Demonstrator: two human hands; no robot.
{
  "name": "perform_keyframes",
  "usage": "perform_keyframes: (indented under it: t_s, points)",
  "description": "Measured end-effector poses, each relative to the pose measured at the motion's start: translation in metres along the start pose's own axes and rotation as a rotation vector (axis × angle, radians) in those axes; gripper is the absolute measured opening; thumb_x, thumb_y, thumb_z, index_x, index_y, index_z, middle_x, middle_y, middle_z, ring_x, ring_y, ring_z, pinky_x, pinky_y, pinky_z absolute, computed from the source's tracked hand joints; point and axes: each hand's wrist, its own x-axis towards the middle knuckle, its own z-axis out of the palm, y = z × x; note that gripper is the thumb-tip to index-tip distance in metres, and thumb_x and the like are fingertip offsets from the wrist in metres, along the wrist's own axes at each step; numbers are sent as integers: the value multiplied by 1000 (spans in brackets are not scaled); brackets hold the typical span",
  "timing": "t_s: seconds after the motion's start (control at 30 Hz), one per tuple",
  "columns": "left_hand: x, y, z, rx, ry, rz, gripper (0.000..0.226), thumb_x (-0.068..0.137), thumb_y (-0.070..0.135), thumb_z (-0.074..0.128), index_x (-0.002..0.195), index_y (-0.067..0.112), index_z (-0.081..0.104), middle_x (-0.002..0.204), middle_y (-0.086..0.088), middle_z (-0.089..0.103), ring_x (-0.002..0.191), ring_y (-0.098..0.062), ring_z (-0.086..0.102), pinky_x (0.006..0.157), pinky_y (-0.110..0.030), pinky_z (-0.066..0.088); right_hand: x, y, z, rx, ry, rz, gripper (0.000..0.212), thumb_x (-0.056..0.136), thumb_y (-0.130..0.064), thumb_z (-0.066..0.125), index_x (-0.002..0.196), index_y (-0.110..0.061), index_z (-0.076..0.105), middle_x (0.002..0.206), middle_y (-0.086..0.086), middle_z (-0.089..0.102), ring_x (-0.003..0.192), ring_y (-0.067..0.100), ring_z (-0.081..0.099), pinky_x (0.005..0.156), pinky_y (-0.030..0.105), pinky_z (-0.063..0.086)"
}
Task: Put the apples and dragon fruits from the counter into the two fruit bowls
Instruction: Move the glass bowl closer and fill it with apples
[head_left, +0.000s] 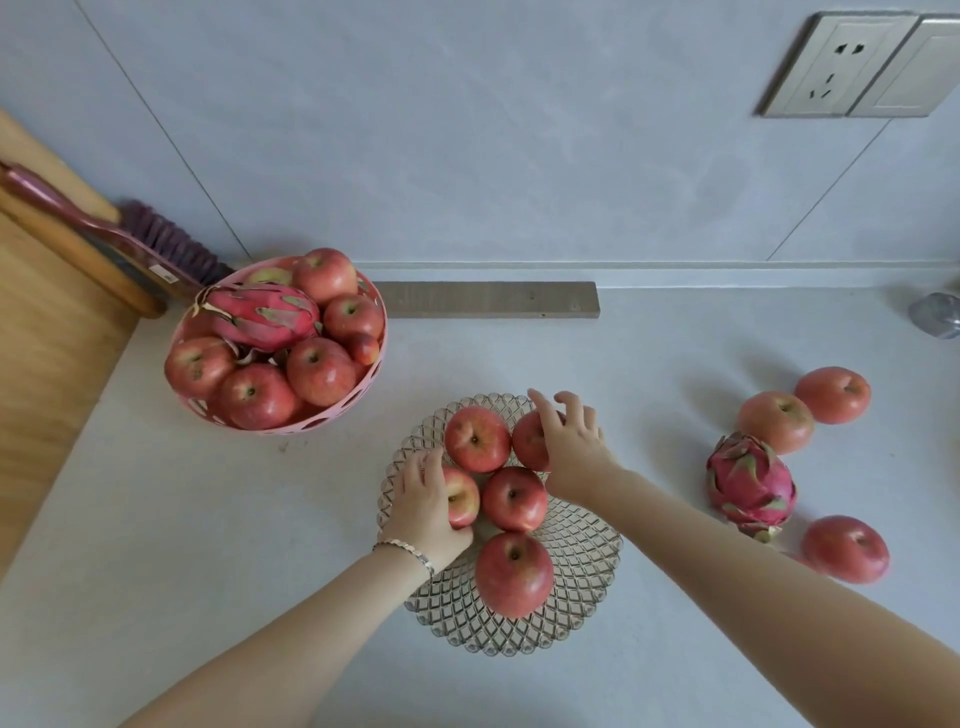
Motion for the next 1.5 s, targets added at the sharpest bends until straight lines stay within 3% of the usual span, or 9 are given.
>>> perform_keyframes:
  t_s: [0.2, 0.73, 0.83, 0.9, 1.0, 1.17, 1.23, 1.37, 1.5]
  points:
    - [-4, -6, 1, -153, 86, 84, 74, 69, 17, 77, 131, 9, 38, 129, -6, 45, 124, -21, 39, 107, -27, 29, -7, 6, 7, 588, 54, 201, 74, 79, -21, 59, 142, -23, 21, 143, 5, 22, 135, 22, 15, 108, 40, 24]
    - [9, 10, -20, 219, -148, -5, 91, 77, 32, 63, 144, 12, 5, 151, -14, 11, 139, -30, 17, 113, -40, 21, -17, 18, -18, 504, 8, 116, 78, 76, -33, 68, 142, -27, 27, 146, 1, 30, 125, 22, 41, 99, 32, 37]
    - [3, 31, -31, 157, 2, 64, 78, 76, 23, 60, 142, 13, 20, 149, -13, 17, 136, -31, 23, 111, -42, 23, -46, 30, -36, 481, 202, 59, 61, 81, -31, 65, 135, -22, 39, 140, 2, 38, 104, 14, 50, 85, 23, 39]
    - [-4, 42, -36, 90, 56, 192, 58, 78, 19, 61, 132, 16, 40, 141, -8, 33, 126, -26, 37, 105, -36, 31, -70, 51, -43, 366, 236, 85, 51, 82, -32, 63, 129, -22, 46, 132, 2, 48, 109, 16, 51, 90, 27, 41]
    - [-13, 58, -38, 23, 38, 345, 31, 80, 15, 62, 111, 16, 60, 120, -1, 54, 110, -18, 50, 97, -29, 39, -112, 100, -46, 70, 75, 329, 46, 84, -31, 58, 128, -24, 47, 127, 5, 51, 116, 23, 48, 91, 35, 45]
    - [-21, 68, -30, 28, -4, 403, 20, 82, 14, 61, 101, 17, 64, 104, 5, 61, 87, -9, 52, 81, -17, 38, -158, 142, -12, -250, -87, 661, 56, 84, -24, 52, 136, -32, 31, 128, 6, 35, 114, 30, 41, 84, 36, 45]
    - [-22, 67, -27, 33, -52, 369, 19, 83, 15, 60, 101, 20, 63, 104, 6, 58, 74, -3, 47, 72, -12, 36, -162, 148, -1, -240, -60, 678, 63, 84, -23, 53, 139, -36, 26, 130, 6, 31, 114, 32, 41, 83, 37, 47]
    - [-29, 57, -21, 97, -184, 303, 24, 82, 27, 60, 106, 23, 59, 112, 5, 55, 96, -7, 50, 85, -19, 42, -165, 149, 1, -33, -36, 713, 77, 73, -24, 67, 139, -32, 27, 128, 7, 35, 113, 35, 44, 80, 37, 48]
    - [-41, 41, -8, 247, -254, 234, 59, 73, 54, 61, 122, 26, 46, 118, 3, 47, 109, -16, 48, 90, -35, 48, -171, 113, -3, 277, 186, 568, 79, 57, -40, 75, 125, -25, 39, 118, 1, 47, 100, 29, 54, 80, 34, 47]
